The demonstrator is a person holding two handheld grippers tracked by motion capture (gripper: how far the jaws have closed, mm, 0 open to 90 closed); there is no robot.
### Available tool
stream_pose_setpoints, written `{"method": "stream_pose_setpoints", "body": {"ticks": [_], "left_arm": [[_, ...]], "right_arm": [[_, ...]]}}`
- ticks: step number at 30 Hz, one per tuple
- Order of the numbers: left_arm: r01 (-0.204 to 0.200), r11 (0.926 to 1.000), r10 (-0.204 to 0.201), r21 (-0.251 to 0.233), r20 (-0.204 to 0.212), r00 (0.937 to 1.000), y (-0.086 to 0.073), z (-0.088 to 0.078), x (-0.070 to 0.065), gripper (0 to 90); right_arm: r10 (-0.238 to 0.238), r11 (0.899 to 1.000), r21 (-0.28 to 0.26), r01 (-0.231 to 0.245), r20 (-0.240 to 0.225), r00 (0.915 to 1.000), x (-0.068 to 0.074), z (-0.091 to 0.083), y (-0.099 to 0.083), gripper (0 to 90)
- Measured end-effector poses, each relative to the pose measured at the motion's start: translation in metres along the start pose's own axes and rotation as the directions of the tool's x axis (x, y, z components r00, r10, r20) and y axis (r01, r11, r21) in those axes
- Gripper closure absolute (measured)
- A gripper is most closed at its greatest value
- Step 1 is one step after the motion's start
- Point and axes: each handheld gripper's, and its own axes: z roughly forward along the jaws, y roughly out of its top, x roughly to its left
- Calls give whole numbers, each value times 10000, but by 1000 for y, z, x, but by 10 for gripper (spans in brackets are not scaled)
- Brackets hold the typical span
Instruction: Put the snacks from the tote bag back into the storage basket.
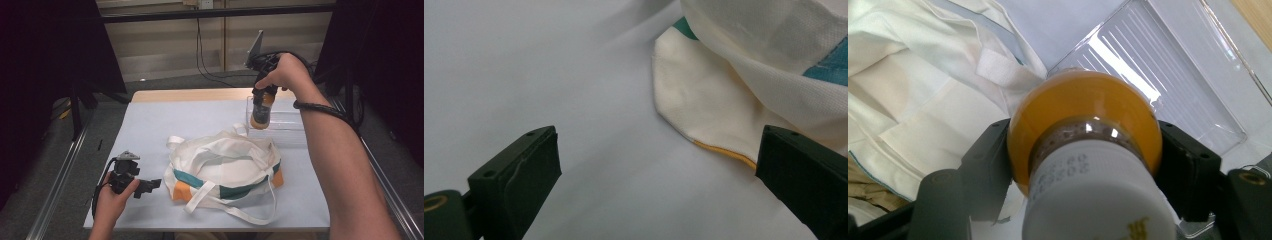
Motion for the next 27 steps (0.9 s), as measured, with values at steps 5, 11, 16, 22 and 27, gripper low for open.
{"method": "stream_pose_setpoints", "body": {"ticks": [5,11,16,22,27], "left_arm": [[-33,10000,33,69,-15,10000,0,-1,1,38],[59,10000,-59,36,-112,9999,0,-1,1,39],[-19,9998,20,191,-45,10000,-1,0,2,38],[60,9999,-59,110,-76,10000,-1,0,2,39],[65,9999,-64,135,-61,10000,-2,1,2,39]], "right_arm": [[6,10000,65,-7,4,10000,-2,3,3,306],[224,9996,190,-223,-42,9997,-5,7,5,305],[295,9994,188,-294,-23,9996,-8,8,7,305],[211,9995,223,-211,9,9998,-12,13,10,305],[261,9996,146,-260,-79,9996,-16,16,11,305]]}}
